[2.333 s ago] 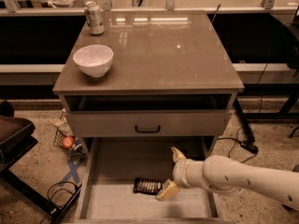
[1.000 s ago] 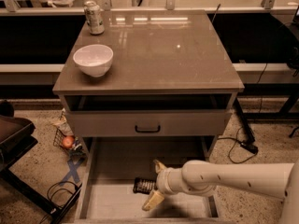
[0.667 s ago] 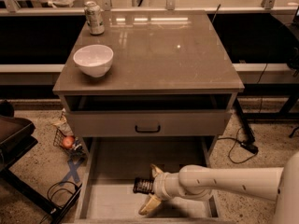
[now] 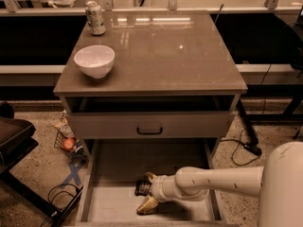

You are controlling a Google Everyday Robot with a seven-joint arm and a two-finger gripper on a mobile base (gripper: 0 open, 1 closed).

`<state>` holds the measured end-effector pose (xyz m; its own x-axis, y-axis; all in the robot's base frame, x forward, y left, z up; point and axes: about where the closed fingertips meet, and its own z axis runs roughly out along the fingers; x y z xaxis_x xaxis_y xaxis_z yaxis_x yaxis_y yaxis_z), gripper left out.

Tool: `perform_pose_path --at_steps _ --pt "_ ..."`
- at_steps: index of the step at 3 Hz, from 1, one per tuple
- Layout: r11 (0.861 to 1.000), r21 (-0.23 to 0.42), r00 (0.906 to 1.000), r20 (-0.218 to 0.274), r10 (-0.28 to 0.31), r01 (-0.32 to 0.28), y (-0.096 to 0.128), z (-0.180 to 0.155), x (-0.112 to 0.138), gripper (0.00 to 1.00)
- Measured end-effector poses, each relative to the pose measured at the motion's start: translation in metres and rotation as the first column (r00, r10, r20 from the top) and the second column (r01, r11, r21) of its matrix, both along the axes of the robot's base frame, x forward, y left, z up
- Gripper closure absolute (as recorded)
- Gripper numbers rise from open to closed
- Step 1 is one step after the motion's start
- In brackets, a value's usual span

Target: Pick rxbar chocolate from middle drawer and place on counter

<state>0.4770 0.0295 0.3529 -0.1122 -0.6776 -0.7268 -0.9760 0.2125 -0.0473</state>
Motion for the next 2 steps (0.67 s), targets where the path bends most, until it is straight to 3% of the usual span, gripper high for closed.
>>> perform_pose_path --at_steps 1,2 --pt "1.000 -0.013 0.9999 -0.007 0.009 -0.009 0.0034 -0.0052 0.0060 0.49" --pt "1.000 -0.013 0.9999 -0.007 0.009 -0.009 0.0034 -0.0011 0.0060 0.71"
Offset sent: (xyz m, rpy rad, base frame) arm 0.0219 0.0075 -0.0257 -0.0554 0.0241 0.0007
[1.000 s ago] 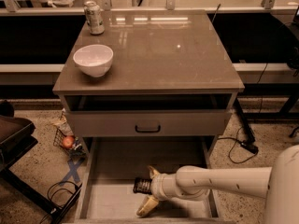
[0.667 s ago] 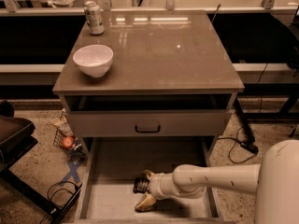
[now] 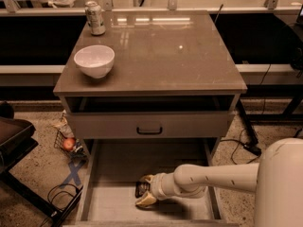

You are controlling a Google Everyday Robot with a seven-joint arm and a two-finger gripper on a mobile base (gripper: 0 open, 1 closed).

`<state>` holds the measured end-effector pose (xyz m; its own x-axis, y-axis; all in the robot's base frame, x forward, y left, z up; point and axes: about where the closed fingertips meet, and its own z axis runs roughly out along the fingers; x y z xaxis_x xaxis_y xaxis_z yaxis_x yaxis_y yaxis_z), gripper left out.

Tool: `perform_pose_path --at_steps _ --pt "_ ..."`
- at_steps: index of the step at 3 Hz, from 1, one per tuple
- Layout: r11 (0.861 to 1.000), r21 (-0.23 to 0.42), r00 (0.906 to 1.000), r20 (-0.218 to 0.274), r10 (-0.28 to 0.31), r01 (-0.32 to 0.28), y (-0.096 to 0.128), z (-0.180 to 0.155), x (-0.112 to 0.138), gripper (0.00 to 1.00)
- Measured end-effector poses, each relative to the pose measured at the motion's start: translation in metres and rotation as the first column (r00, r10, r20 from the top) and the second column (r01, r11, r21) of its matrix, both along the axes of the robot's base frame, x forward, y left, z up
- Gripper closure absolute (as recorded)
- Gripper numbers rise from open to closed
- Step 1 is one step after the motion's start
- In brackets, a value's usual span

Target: Pick rxbar chocolate from middle drawer and place on counter

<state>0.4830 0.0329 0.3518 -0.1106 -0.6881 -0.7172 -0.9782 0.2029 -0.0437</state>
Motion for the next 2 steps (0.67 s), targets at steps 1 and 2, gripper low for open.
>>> perform_pose_path --at_steps 1,2 --pt "1.000 0.000 1.0000 0.000 0.000 0.000 0.0000 0.0034 0.0000 0.95" --pt "1.000 0.000 1.0000 0.000 0.000 0.000 0.0001 0.0038 0.0000 1.00"
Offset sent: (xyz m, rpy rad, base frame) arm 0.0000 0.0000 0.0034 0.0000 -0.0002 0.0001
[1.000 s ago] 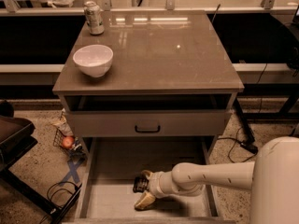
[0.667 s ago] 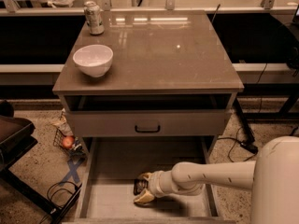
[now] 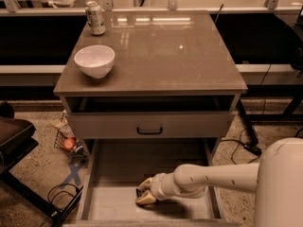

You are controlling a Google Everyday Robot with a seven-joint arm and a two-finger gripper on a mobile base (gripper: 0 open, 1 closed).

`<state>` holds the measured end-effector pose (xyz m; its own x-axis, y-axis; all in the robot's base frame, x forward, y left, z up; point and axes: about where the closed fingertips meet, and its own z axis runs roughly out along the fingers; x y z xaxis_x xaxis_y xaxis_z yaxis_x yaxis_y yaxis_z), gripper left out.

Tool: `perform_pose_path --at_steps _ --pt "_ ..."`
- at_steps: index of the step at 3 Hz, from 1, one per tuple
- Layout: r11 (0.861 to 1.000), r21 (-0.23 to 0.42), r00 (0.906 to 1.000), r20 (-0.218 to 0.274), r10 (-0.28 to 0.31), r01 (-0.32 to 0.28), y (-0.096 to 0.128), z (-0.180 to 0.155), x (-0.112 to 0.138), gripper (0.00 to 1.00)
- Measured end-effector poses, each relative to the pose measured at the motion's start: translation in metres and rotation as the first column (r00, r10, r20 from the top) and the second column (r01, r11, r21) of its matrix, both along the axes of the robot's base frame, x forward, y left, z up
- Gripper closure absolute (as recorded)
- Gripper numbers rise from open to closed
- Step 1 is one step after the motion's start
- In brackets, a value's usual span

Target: Pick rxbar chocolate from middle drawer and place on counter

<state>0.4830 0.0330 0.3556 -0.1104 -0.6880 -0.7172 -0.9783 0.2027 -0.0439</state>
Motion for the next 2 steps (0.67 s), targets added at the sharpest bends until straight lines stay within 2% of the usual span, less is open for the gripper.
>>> perform_pose_path --at_steps 1,2 --pt "1.000 0.000 1.0000 0.000 0.000 0.000 0.000 0.000 0.000 1.00" --pt "1.000 -0.013 0.9991 0.041 -0.008 0.008 -0.010 0.036 -0.006 1.00"
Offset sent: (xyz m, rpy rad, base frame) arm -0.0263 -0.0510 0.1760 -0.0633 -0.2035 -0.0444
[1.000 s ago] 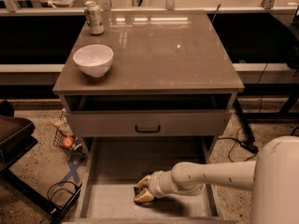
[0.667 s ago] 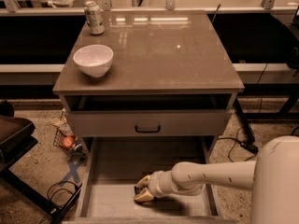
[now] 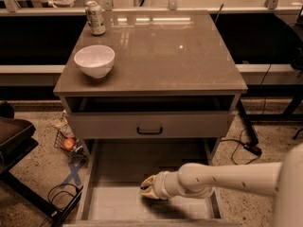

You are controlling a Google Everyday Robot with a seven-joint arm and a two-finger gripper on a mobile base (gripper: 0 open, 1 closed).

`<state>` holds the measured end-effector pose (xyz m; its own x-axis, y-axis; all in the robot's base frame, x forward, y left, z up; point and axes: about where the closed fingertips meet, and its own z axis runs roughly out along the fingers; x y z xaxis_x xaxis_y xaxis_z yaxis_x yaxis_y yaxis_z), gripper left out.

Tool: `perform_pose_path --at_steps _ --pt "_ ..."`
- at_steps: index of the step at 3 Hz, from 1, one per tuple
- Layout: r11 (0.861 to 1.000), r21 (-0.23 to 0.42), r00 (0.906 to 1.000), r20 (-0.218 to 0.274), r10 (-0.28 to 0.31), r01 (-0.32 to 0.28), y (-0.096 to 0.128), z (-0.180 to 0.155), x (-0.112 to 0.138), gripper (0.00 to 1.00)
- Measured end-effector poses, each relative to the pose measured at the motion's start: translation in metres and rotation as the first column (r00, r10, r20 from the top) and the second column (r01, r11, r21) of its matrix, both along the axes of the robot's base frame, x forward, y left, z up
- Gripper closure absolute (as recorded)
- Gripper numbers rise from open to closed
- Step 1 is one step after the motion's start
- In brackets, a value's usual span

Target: Pick rxbar chocolate from middle drawer and place on counter

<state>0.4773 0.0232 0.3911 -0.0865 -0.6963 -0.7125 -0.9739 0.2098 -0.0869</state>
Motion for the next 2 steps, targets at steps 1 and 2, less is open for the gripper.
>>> perform_pose_path --at_steps 1,2 --pt "0.999 -0.002 0.9955 0.088 -0.035 0.035 -0.036 0.106 -0.018 1.00" --pt "0.998 -0.022 0.9847 0.167 -0.049 0.053 -0.067 0.191 -0.017 1.00"
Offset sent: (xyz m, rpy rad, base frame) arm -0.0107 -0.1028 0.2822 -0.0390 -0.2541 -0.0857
